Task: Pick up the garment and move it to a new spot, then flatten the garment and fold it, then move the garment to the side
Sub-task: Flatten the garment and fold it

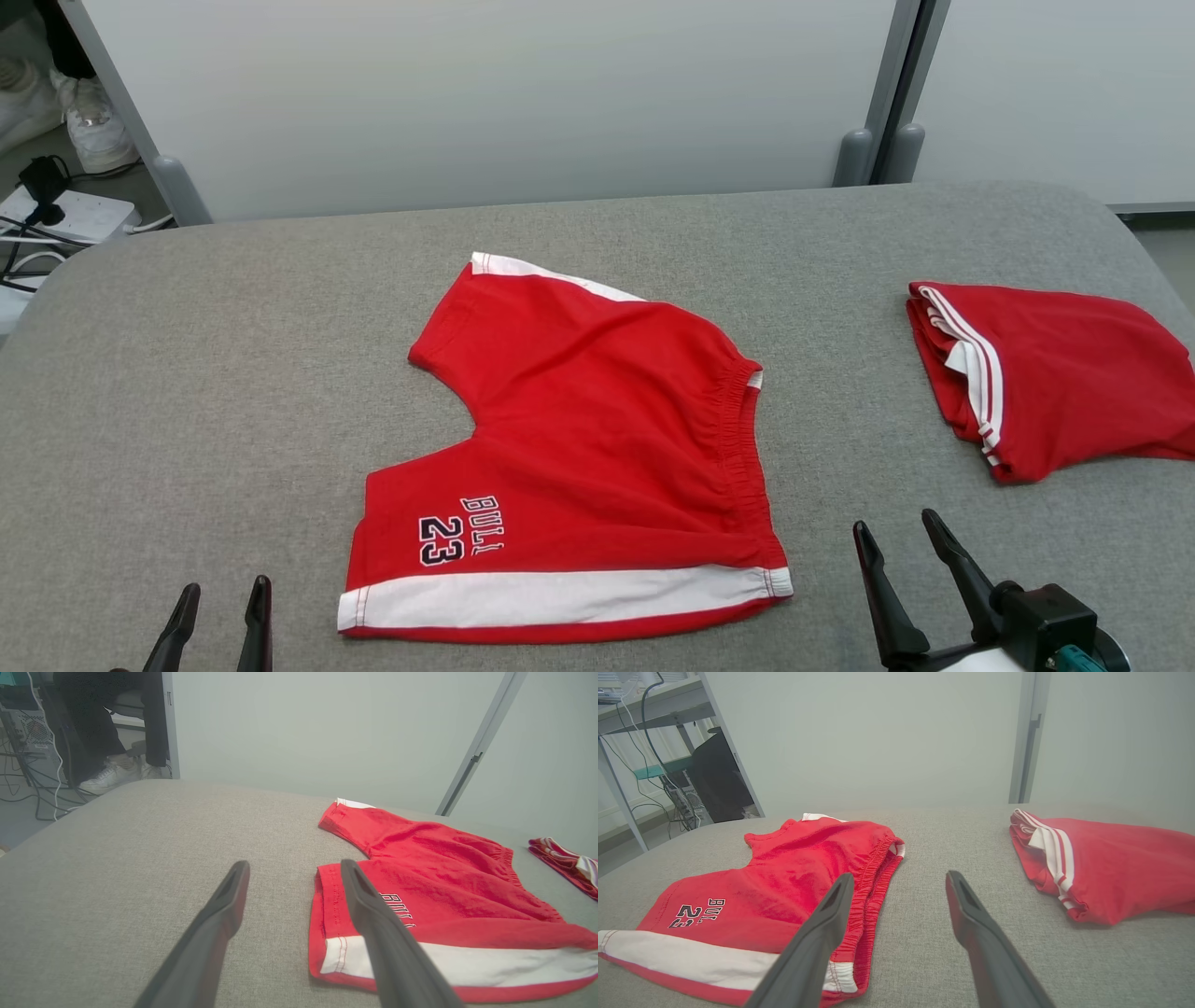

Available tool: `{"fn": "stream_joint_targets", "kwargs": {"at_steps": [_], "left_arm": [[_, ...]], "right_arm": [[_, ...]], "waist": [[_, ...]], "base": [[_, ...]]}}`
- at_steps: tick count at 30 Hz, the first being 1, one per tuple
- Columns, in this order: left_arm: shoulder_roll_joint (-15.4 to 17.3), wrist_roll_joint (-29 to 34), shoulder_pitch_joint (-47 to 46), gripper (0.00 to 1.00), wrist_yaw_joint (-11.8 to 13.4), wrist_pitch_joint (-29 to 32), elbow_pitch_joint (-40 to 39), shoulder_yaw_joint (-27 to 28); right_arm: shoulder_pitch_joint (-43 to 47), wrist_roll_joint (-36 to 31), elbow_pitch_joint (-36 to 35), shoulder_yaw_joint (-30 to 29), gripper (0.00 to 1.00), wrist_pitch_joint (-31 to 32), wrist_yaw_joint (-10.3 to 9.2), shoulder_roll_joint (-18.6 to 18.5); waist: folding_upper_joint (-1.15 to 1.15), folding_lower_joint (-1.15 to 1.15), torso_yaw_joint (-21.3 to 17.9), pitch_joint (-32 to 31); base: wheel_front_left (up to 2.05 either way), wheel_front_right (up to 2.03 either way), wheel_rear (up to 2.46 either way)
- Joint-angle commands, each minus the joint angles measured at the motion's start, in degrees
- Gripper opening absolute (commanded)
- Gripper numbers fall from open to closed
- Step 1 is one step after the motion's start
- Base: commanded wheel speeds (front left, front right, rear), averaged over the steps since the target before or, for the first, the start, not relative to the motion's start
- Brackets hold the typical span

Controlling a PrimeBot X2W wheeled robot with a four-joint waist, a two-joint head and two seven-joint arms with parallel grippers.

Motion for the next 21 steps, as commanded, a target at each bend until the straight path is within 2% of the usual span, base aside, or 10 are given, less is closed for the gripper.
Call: {"fn": "stream_joint_targets", "kwargs": {"at_steps": [1,9,21], "left_arm": [[0.7,0.8,-1.6,1.00,0.0,-0.3,-1.3,2.2],[1.2,0.7,-1.7,1.00,0.0,-0.3,-0.9,2.0],[4.0,-0.5,-3.4,1.00,0.0,-0.3,0.3,-0.7]], "right_arm": [[-1.0,-0.2,-1.5,1.0,1.00,-0.8,0.00,-0.4],[-1.0,0.3,-0.2,2.2,1.00,-0.8,0.00,-0.4],[-4.8,0.3,8.1,7.9,1.00,-0.8,0.00,-0.4]], "waist": [[0.00,0.00,0.0,0.1],[0.00,0.00,0.1,0.6],[0.00,0.00,2.6,4.9]], "base": [[0.00,0.00,0.00],[0.00,0.00,0.00],[0.00,0.00,0.00]]}}
